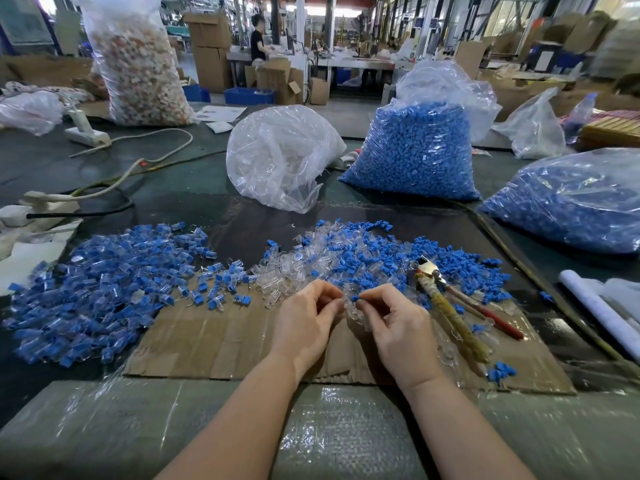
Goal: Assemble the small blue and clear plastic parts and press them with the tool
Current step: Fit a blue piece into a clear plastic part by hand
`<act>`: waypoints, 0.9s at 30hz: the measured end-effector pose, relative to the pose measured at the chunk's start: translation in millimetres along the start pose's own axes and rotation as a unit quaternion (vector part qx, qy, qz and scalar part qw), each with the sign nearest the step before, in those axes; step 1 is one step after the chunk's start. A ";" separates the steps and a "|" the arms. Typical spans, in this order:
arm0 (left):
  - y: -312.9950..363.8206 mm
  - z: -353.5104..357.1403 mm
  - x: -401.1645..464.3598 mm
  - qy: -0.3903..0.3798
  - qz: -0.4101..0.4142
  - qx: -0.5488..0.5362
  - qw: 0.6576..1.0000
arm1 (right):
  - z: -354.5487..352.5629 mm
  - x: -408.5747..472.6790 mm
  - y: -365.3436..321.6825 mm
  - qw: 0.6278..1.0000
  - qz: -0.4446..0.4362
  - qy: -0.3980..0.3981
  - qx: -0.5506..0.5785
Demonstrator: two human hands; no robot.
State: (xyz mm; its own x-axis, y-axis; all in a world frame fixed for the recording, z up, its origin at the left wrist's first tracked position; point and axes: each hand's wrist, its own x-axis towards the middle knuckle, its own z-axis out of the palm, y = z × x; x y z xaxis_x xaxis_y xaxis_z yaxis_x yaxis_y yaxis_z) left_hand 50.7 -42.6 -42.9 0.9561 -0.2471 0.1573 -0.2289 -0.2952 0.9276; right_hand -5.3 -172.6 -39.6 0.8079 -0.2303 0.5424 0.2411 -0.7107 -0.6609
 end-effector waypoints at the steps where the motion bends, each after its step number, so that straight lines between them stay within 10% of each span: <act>1: -0.3 -0.1 0.0 -0.004 -0.002 -0.008 1.000 | 0.4 -0.1 -0.2 1.000 -0.004 -0.004 -0.004; 27: 6.1 -5.6 -3.0 -0.025 0.013 -0.001 1.000 | -3.1 2.2 -13.8 0.992 -0.080 -0.061 -0.070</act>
State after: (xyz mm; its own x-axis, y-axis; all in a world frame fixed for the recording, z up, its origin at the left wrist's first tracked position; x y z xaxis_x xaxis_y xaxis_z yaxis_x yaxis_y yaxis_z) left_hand 47.4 -38.6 -35.9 0.9397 -0.2998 0.1645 -0.2532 -0.2864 0.9241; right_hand -8.5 -165.3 -27.7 0.8263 -0.0305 0.5623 0.3016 -0.8192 -0.4877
